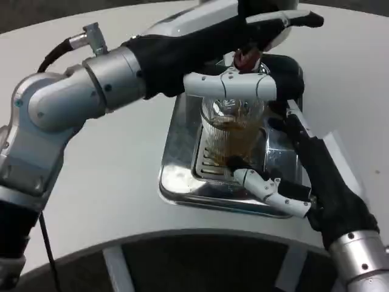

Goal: Grasp the cup under the faucet to collect the drink, then remove the cup.

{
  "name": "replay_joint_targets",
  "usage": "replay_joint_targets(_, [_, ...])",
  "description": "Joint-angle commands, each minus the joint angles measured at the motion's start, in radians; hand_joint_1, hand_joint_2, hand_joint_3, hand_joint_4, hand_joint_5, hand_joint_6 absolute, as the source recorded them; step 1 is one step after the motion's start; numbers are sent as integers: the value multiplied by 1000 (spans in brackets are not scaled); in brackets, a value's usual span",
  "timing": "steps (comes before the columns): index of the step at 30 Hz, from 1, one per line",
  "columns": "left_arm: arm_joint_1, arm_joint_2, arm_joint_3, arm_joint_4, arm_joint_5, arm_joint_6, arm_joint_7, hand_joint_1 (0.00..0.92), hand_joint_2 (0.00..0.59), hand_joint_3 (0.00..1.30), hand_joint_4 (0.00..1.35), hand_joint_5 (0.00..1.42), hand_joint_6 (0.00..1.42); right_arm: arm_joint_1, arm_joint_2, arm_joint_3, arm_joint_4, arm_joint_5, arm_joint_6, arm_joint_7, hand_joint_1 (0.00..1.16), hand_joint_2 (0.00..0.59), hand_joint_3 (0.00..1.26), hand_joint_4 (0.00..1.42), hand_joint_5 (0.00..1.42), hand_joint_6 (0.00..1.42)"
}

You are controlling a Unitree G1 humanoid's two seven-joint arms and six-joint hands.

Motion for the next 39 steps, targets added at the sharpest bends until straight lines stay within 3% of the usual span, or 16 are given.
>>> replay_joint_targets(1, [25, 21, -24, 33, 33, 14, -36, 0, 90, 108, 0, 35, 90, -25, -3, -2, 40, 14, -29, -23, 703, 239, 45, 75, 126, 157])
replay_joint_targets(15, [12, 22, -28, 67, 33, -11, -41, 0, 90, 108, 0, 35, 90, -112, -3, 6, 150, 17, -46, -72, 705, 237, 47, 76, 133, 154])
replay_joint_targets(39, [-15, 17, -43, 140, 51, -79, -34, 0, 91, 117, 0, 35, 90, -190, 1, 10, 257, 37, -60, -107, 696, 248, 56, 88, 138, 154])
